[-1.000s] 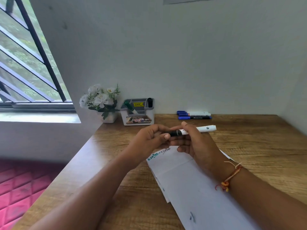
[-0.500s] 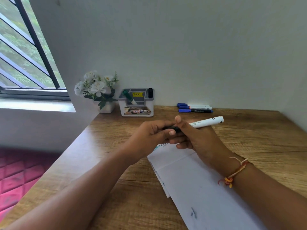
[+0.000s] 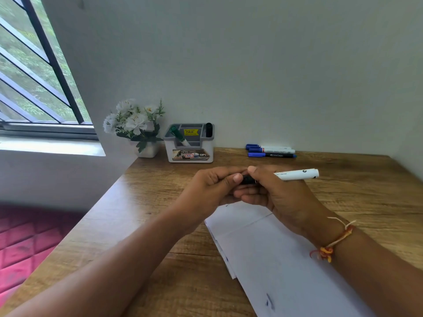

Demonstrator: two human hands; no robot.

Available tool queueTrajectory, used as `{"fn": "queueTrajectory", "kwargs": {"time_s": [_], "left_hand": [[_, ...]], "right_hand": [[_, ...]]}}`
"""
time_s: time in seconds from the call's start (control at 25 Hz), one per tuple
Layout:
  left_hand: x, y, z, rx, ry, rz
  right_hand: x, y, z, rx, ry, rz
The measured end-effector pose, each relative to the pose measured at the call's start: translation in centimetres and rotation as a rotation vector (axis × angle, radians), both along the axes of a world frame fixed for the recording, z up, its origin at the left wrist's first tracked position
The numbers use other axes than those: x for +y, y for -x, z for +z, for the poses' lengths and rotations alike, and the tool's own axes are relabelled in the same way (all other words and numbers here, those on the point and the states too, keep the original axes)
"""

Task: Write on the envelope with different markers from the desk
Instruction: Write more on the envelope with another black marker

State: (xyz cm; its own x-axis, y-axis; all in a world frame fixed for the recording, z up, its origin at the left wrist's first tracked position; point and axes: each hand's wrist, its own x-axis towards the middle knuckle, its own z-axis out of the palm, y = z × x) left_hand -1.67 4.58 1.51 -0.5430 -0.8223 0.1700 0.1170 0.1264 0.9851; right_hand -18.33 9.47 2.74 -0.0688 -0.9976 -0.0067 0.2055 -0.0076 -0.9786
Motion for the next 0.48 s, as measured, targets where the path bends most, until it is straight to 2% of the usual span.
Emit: {"fn": "queueTrajectory", "kwargs": {"time_s": [0.12, 0.28, 0.48], "left_hand": [[-0.4, -0.5, 0.1, 0.004, -0.033, -0.028], [-0.3, -0.6, 0.6, 0.033, -0.071, -0.08], [-1.9, -1.6, 0.6, 0.159, -0.202, 0.117]], "right_hand": [[0.1, 0.1, 0.1, -0.061, -0.009, 0.063], [0.1, 0.3, 0.1, 0.076, 0.004, 0.04], [-0.4, 1.3, 0.0, 0.206, 0.024, -0.131]]}}
